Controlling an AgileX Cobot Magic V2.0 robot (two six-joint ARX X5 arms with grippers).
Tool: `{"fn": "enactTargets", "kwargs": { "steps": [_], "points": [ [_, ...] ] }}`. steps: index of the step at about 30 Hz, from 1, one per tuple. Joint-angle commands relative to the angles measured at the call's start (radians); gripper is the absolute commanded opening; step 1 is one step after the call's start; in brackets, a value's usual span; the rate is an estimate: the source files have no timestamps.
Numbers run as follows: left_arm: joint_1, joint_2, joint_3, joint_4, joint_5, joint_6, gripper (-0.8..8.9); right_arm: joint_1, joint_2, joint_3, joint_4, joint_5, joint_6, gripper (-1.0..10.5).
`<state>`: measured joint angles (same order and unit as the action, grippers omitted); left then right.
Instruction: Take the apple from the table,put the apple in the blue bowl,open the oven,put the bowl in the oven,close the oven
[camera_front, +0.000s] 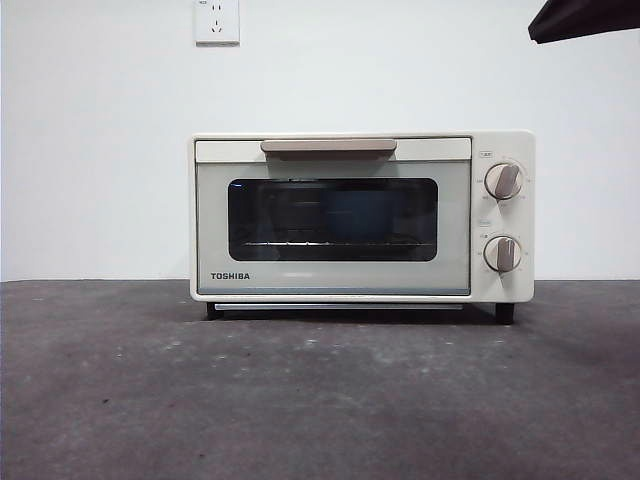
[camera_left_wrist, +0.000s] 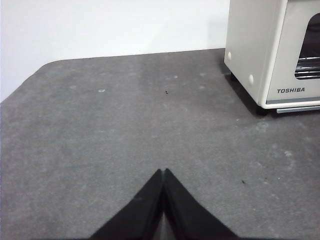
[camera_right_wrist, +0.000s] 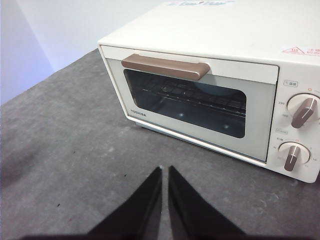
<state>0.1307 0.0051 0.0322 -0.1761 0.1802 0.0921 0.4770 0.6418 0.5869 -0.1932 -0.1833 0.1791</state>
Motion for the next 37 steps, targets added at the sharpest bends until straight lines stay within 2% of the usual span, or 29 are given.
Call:
{"fn": "enactTargets", "kwargs": {
  "steps": [1,21,24,27,29,33,37],
  "points": [
    [0.003,-0.002,-0.014,-0.025,0.0,-0.018,0.07,0.005,0.003,0.008,0.025,0.001,-0.008,0.0],
    [0.003,-0.002,-0.014,-0.026,0.0,-0.018,0.07,0.005,0.003,0.008,0.04,0.001,-0.008,0.0],
    [0.003,-0.002,-0.014,-0.026,0.0,-0.018,0.07,0.003,0.001,0.008,0.042,0.025,-0.061,0.0],
    [0.003,-0.002,-0.014,-0.026,0.0,-0.018,0.07,-0.05,-0.043,0.006,0.027,0.069,-0.124,0.0],
    [0.003,-0.002,-0.014,-0.026,0.0,-0.018,0.07,-0.108,-0.085,-0.006,0.029,0.05,-0.154,0.0],
    [0.003,-0.002,-0.014,-0.026,0.0,-0.018,0.07,-0.239,-0.187,-0.068,0.035,0.009,-0.159,0.0],
    [0.003,-0.002,-0.014,-0.026,0.0,-0.018,0.07,-0.358,-0.31,-0.177,0.072,0.102,-0.18,0.0]
  ]
}}
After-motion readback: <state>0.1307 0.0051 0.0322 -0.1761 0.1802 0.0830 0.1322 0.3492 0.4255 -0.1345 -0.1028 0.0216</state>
